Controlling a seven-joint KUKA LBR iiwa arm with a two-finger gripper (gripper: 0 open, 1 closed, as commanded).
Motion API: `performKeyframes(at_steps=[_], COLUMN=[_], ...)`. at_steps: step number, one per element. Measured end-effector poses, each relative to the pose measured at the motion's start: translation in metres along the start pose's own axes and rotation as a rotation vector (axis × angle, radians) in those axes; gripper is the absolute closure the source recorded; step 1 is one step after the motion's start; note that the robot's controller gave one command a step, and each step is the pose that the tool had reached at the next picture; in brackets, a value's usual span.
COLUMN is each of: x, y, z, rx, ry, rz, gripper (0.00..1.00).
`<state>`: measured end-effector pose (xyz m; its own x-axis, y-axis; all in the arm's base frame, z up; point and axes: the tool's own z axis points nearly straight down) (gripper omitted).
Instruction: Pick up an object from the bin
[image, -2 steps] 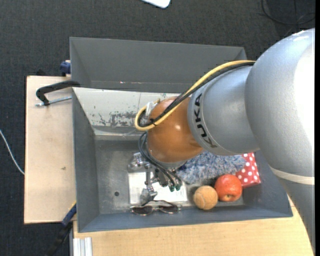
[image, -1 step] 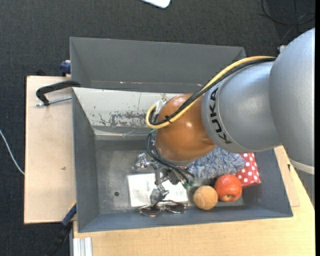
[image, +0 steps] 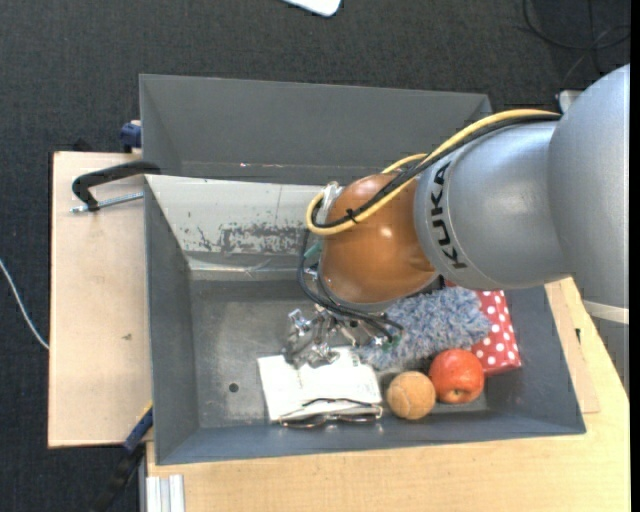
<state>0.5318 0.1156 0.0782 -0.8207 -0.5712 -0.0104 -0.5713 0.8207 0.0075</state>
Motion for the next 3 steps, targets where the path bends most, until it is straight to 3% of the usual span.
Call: performKeyframes(at_steps=[1,2,3], x=[0.000,0.012,0.041], y=[0.000,-0.002,-0.007], z=[0.000,-0.011,-0.078], rx=[0.000,0.003,0.009], ry=[0.000,0.003,0.003], rz=[0.001,-0.082,-0.007], gripper=[1.00,1.00,0.00])
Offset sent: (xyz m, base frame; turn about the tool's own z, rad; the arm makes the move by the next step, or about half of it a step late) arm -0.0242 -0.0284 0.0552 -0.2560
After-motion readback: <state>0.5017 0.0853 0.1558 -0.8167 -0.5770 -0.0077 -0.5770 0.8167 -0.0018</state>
